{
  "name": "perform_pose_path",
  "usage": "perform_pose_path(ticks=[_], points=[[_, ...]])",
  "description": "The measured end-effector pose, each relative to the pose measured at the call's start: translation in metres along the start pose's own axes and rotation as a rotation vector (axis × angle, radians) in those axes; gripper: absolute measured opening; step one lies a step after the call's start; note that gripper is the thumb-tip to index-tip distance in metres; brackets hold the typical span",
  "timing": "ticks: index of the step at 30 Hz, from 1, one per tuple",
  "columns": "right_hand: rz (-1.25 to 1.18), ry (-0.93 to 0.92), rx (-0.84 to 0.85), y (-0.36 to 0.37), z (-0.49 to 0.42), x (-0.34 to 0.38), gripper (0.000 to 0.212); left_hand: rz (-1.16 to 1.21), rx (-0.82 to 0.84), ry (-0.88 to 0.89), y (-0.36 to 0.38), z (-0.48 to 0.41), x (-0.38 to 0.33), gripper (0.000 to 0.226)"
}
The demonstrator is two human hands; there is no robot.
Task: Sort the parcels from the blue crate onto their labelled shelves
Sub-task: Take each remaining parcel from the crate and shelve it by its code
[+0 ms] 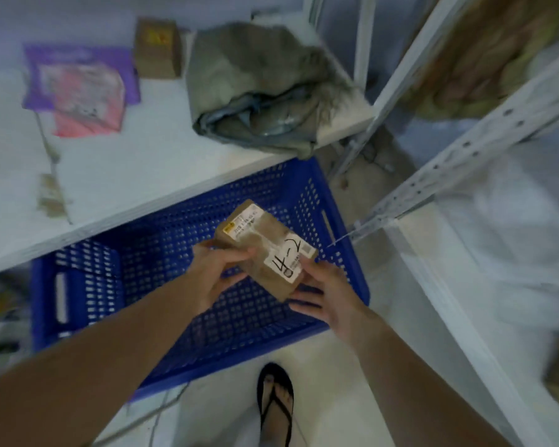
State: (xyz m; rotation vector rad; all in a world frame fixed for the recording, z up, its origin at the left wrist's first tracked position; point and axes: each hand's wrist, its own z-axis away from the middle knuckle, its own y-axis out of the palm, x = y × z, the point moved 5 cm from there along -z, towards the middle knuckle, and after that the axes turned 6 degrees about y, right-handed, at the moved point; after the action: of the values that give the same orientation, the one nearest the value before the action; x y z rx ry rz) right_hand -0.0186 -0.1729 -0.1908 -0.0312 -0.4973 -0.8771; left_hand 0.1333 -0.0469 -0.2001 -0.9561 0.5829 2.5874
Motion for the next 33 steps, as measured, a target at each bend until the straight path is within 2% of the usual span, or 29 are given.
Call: perform_pose_path(ticks=[2, 4, 6, 8, 10, 15, 23, 26, 30, 33], points=[[-0.007, -0.025, 0.06, 0.006, 0.047, 0.008, 0.058, -0.027, 0.091, 0.042, 0.012, 0.041, -0.027, 0.06], [-0.036, -0.073, 0.092, 0.014, 0.094, 0.016, 0.049, -0.016, 0.153, 0.075, 0.027, 0.086, -0.045, 0.04], [-0.067, -0.133, 0.085, 0.022, 0.141, 0.024, 0.045, -0.027, 0.213, 0.06, 0.042, 0.133, -0.054, 0.05], [-0.098, -0.194, 0.082, 0.031, 0.188, 0.035, 0.051, -0.169, 0.324, 0.081, 0.059, 0.181, -0.063, 0.069], [-0.089, -0.242, 0.095, 0.039, 0.236, 0.047, 0.056, -0.302, 0.432, 0.148, 0.078, 0.227, -0.079, 0.073], [0.202, -0.423, -0.041, 0.044, 0.37, 0.087, 0.045, -0.387, 0.432, 0.367, 0.104, 0.324, -0.155, 0.059], [0.428, -0.984, -0.181, 0.059, 0.619, 0.107, 0.036, -0.352, 0.507, 0.865, 0.155, 0.551, -0.266, 0.035], [0.472, -1.216, -0.293, 0.054, 0.721, 0.102, 0.032, -0.434, 0.469, 1.128, 0.191, 0.653, -0.284, 0.04], [0.467, -1.445, -0.368, 0.044, 0.842, 0.09, 0.041, -0.614, 0.296, 1.426, 0.224, 0.767, -0.305, 0.053], [0.481, -1.564, -0.466, 0.039, 0.908, 0.083, 0.047, -0.704, 0.298, 1.596, 0.247, 0.83, -0.32, 0.051]])
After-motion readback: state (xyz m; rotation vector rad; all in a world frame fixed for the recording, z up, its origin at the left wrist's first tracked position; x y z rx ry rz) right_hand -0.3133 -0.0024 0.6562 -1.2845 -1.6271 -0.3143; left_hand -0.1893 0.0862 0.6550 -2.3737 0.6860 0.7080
